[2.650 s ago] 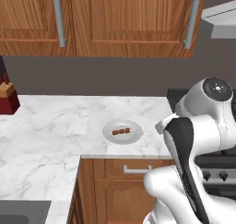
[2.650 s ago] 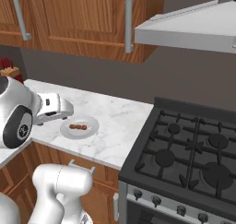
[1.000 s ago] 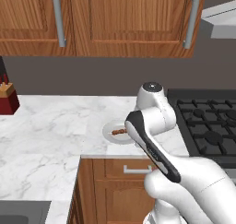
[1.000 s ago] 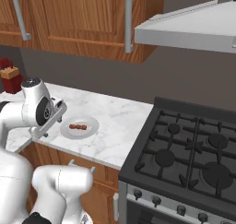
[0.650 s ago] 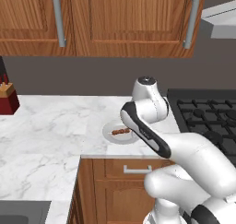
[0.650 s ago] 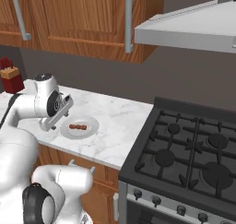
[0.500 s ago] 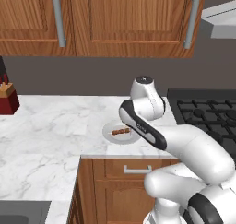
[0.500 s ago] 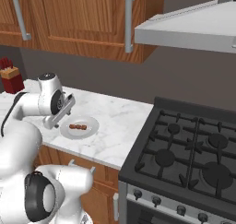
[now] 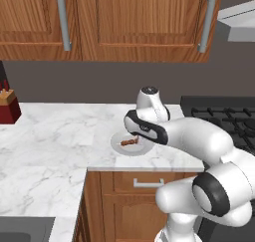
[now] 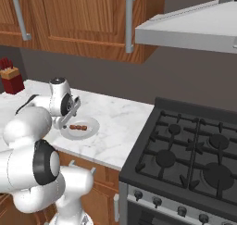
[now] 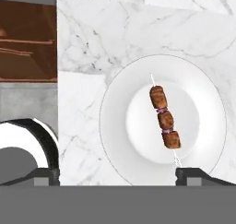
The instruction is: Place the cold items (onion and peach) from the fridge in one tupperware on the dining counter. Place the warm items (hot dog and kebab skewer) in the stove area in another tupperware.
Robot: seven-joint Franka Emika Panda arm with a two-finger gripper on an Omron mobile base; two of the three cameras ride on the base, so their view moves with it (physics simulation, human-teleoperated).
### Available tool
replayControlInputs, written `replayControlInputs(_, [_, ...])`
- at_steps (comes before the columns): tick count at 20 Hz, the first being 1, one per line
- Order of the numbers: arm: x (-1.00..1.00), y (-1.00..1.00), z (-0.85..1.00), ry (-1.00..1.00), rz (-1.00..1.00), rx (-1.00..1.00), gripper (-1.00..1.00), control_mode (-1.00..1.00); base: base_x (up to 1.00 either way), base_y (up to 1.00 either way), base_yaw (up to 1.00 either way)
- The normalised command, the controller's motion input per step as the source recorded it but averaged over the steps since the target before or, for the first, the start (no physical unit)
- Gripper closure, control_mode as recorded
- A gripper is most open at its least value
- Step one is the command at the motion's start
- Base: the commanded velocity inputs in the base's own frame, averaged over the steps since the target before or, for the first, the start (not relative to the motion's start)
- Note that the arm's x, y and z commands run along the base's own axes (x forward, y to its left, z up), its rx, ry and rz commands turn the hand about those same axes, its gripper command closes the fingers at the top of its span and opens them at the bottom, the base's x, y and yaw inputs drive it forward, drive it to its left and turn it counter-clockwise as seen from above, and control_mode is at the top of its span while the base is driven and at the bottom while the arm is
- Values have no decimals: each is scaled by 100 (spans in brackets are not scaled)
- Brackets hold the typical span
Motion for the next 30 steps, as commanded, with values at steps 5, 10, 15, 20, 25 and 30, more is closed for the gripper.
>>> replayControlInputs(5, [30,2,-47,0,1,-8,-100,-100,0,0,0])
replayControlInputs(10, [16,9,-41,0,0,-16,-100,-100,0,0,0])
replayControlInputs(15, [26,1,-30,0,0,-2,-100,-100,0,0,0])
replayControlInputs(20, [39,0,-30,1,0,0,-100,-100,0,0,0])
replayControlInputs(25, [40,0,-24,1,0,0,-100,-100,0,0,0])
replayControlInputs(30, [38,0,-24,8,0,0,-100,-100,0,0,0])
